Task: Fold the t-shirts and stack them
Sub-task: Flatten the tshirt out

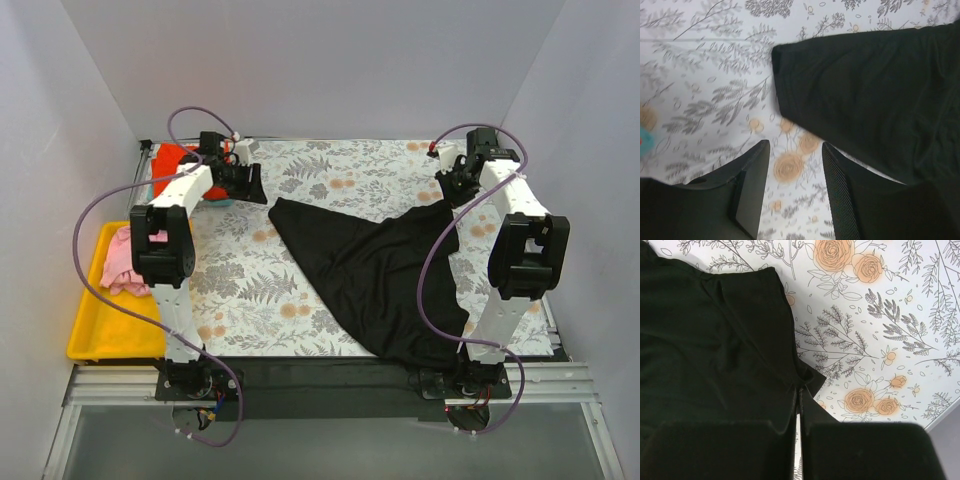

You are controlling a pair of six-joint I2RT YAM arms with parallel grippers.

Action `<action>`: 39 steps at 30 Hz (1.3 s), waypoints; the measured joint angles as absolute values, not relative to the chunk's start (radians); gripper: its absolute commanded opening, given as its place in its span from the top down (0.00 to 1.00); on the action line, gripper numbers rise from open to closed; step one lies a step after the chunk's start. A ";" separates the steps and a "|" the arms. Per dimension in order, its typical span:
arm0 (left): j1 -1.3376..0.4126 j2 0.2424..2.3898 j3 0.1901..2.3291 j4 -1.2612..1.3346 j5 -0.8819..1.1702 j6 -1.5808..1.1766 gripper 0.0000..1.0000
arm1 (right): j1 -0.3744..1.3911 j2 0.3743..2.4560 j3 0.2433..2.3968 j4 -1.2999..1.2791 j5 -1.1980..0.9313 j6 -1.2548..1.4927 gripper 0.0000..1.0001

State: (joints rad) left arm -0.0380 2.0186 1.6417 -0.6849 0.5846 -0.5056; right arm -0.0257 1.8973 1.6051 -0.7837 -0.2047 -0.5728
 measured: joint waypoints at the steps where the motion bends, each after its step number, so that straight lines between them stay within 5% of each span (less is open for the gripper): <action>1: -0.059 2.055 1.665 -0.672 0.575 -0.502 0.57 | -0.026 1.897 1.605 -0.784 -0.205 -0.573 0.99; 19: -0.127 2.388 1.956 -0.649 0.604 -0.501 0.52 | -0.025 1.897 1.585 -0.782 -0.204 -0.576 0.99; 29: -0.137 2.419 1.979 -0.670 0.676 -0.499 0.73 | -0.026 1.899 1.585 -0.782 -0.204 -0.576 0.99; 33: -0.140 2.419 1.973 -0.689 0.693 -0.486 0.99 | -0.027 1.901 1.585 -0.782 -0.204 -0.576 0.99; 39: -0.141 2.395 1.924 -0.622 0.693 -0.516 1.00 | -0.032 1.901 1.613 -0.790 -0.216 -0.557 0.99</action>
State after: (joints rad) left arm -0.1406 2.3951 1.9240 -0.6220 0.6926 -0.5156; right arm -0.0319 1.9007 1.6127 -0.7898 -0.2157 -0.5571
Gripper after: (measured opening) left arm 0.016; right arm 0.022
